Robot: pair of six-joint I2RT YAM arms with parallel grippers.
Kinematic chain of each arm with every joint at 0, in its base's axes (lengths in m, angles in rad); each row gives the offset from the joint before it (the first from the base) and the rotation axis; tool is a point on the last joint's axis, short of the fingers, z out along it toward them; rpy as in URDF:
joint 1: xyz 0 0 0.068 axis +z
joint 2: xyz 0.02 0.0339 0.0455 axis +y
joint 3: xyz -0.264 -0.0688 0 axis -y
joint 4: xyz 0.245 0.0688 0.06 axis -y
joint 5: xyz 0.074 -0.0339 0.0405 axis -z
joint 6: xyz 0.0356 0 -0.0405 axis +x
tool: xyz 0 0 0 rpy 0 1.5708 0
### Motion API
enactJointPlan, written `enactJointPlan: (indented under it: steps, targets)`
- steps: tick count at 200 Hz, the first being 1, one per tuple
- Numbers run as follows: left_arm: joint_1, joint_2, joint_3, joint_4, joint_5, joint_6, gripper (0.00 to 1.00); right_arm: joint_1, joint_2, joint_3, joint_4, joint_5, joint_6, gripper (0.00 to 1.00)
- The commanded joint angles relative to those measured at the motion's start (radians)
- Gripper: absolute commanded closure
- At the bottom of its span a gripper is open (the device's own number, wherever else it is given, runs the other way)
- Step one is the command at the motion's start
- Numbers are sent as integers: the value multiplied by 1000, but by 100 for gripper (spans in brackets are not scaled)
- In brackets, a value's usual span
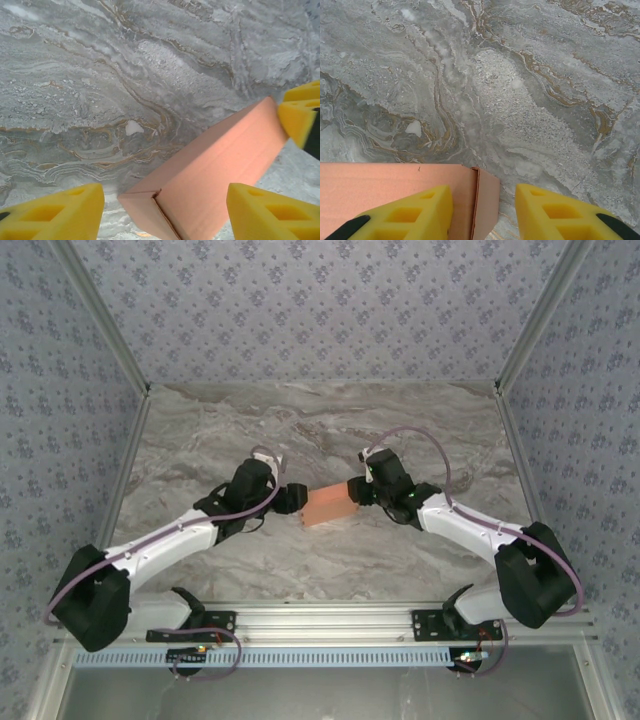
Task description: Fold the paper box
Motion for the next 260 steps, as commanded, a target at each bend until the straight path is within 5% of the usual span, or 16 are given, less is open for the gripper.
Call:
enactJointPlan:
  steps: [1, 120, 216, 260]
  targets:
    - [-7, -23, -17, -49, 24, -50, 35, 15, 55, -30, -152, 4, 5, 60]
    - [-7, 113, -123, 72, 104, -101, 72, 10, 60, -20, -170, -3, -32, 60]
    - [-3, 125, -199, 231, 149, -254, 84, -113, -24, -44, -50, -422, 24, 61]
    - [-4, 134, -227, 242, 125, -263, 87, -146, 0, -110, 8, -476, 64, 68]
